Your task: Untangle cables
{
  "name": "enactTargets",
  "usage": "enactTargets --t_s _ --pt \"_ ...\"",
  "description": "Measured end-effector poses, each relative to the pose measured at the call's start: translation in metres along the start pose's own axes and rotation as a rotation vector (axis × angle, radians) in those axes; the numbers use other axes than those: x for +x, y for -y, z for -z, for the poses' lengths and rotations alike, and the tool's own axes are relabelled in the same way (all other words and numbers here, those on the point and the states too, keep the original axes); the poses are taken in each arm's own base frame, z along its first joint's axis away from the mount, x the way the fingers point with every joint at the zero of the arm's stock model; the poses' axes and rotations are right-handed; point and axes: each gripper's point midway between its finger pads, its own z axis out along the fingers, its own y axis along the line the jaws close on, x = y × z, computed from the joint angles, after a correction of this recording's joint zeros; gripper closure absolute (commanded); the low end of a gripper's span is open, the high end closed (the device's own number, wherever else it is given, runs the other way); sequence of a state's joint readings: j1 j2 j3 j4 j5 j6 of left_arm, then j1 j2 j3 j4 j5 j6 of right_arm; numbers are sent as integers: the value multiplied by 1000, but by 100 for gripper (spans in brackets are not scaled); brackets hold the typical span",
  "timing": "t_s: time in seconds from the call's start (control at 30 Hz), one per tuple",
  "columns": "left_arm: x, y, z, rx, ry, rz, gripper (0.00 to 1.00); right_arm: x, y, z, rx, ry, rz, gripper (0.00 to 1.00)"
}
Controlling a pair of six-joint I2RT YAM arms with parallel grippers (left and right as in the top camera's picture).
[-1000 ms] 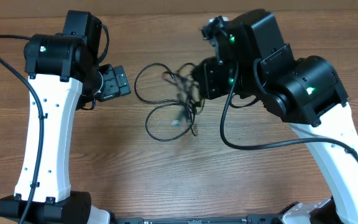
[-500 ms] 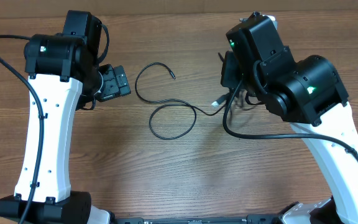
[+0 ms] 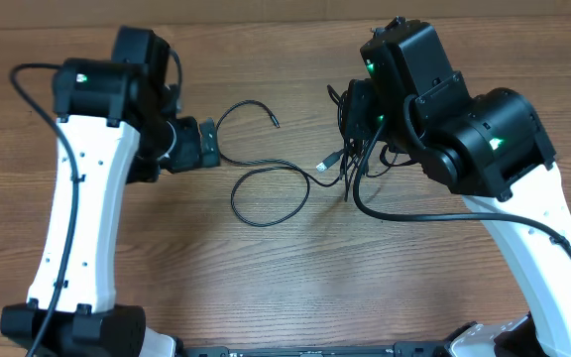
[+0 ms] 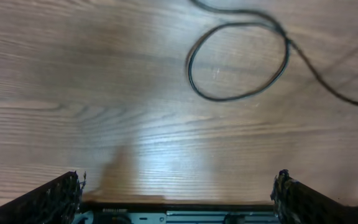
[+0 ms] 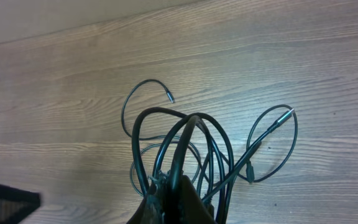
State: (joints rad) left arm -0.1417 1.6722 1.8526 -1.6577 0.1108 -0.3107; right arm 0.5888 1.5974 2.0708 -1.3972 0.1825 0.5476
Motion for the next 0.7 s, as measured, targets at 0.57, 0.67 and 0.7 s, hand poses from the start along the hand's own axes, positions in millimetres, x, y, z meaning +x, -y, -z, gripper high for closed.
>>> enactTargets --t_s 0.57,0.67,0.7 --pt "20 24 -136 25 -96 -60 17 -1 -1 0 -5 2 -3 96" --pt "17 23 -149 28 -73 -35 22 -1 -1 0 -6 3 -3 96" --pt "16 23 -154 31 -64 -26 22 -1 -1 0 -6 4 -3 96"
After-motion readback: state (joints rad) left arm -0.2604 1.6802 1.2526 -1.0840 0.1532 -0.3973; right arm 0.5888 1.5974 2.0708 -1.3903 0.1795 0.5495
